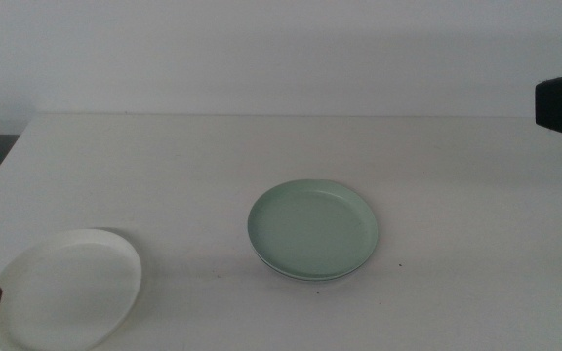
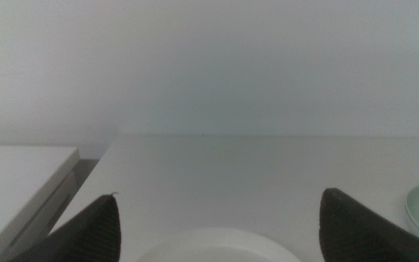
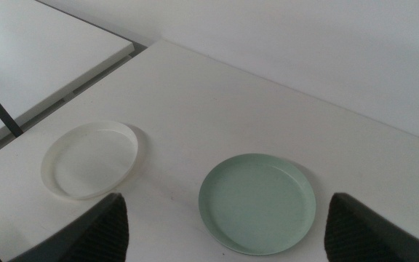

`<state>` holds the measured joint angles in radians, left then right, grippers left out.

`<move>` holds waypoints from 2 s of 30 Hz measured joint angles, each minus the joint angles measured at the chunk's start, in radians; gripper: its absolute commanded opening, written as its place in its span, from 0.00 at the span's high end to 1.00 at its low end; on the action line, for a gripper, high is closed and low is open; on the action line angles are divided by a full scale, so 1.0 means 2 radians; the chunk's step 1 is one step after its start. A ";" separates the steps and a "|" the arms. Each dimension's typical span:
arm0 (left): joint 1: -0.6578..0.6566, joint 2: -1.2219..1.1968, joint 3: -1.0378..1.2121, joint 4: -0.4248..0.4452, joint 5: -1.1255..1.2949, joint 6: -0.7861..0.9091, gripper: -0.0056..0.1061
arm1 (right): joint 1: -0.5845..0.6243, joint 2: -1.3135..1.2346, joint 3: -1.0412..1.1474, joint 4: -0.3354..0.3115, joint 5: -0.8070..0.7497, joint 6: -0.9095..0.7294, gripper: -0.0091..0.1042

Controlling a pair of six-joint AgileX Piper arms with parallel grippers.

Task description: Stack the three bowls on top of each other.

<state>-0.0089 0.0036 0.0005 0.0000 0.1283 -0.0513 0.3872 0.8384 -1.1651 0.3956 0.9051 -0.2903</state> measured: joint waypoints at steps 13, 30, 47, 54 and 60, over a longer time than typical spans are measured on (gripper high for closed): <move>0.019 0.329 -0.363 -0.036 0.350 0.001 0.11 | 0.000 0.000 0.000 0.000 0.000 0.000 0.10; 0.019 0.486 -0.443 -0.068 0.349 0.001 0.11 | 0.000 0.000 0.000 0.000 -0.001 0.001 0.10; 0.160 0.655 -0.489 -0.101 0.382 0.091 0.11 | 0.000 0.000 0.000 0.000 -0.003 0.002 0.10; 0.194 0.744 -0.490 -0.135 0.368 0.173 0.11 | 0.000 0.000 0.000 0.000 -0.003 0.002 0.10; 0.194 0.830 -0.490 -0.137 0.356 0.185 0.11 | 0.000 0.000 0.000 0.000 -0.003 0.002 0.10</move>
<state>0.3796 1.6628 -0.9794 -0.2737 0.8399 0.3182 0.3872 0.8384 -1.1651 0.3955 0.8993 -0.2862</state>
